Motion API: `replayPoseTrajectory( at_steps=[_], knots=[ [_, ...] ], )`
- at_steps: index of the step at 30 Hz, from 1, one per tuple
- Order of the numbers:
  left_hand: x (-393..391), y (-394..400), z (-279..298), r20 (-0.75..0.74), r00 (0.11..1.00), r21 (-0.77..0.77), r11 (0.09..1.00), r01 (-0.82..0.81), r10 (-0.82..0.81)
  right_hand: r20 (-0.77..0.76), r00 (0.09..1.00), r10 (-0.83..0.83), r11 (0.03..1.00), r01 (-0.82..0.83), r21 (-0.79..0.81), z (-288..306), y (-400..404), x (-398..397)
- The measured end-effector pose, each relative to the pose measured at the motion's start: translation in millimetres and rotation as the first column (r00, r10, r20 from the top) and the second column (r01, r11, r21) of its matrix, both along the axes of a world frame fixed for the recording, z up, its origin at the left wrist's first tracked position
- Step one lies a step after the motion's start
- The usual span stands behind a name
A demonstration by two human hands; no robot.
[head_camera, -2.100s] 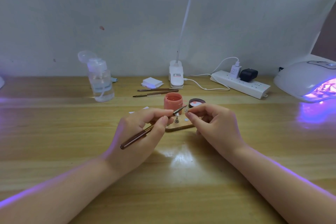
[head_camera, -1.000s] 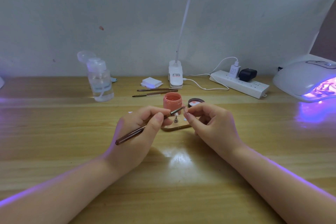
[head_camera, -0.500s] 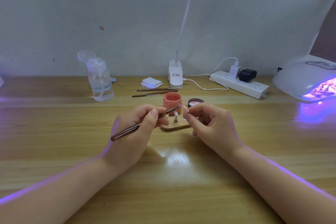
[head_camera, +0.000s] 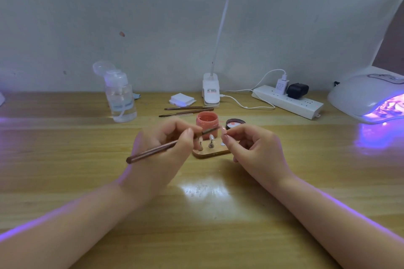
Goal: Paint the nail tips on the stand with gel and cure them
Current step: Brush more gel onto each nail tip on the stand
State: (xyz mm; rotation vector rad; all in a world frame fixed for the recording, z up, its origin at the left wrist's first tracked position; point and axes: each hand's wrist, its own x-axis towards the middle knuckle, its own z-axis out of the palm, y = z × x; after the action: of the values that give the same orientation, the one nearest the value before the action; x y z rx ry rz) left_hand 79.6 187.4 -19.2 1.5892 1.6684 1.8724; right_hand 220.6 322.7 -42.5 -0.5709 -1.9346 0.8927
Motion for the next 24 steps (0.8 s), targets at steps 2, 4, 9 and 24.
replayPoseTrajectory(
  at_steps=[2, 4, 9, 24],
  knots=[
    [-2.4, 8.4, 14.4, 0.013, 0.995, -0.019, 0.995, -0.099, 0.099, 0.013, 1.000, -0.008, 1.000, 0.008, 0.013, -0.8, 0.5, -1.0],
    [-10.5, 18.6, 31.0, 0.005, 0.984, -0.063, 0.982, -0.177, 0.177, 0.027, 1.000, -0.013, 0.999, 0.012, 0.030, -1.5, 1.4, -2.0],
    [-33.0, 52.4, 62.2, -0.164, 0.936, -0.238, 0.908, -0.344, 0.311, 0.050, 0.999, -0.021, 0.996, 0.017, 0.085, -3.6, 4.7, -3.3],
    [-38.1, 109.9, 59.4, -0.358, 0.927, -0.617, 0.716, -0.325, 0.112, 0.042, 0.999, -0.009, 0.995, 0.005, 0.097, -2.7, 3.2, -3.0]
  ],
)
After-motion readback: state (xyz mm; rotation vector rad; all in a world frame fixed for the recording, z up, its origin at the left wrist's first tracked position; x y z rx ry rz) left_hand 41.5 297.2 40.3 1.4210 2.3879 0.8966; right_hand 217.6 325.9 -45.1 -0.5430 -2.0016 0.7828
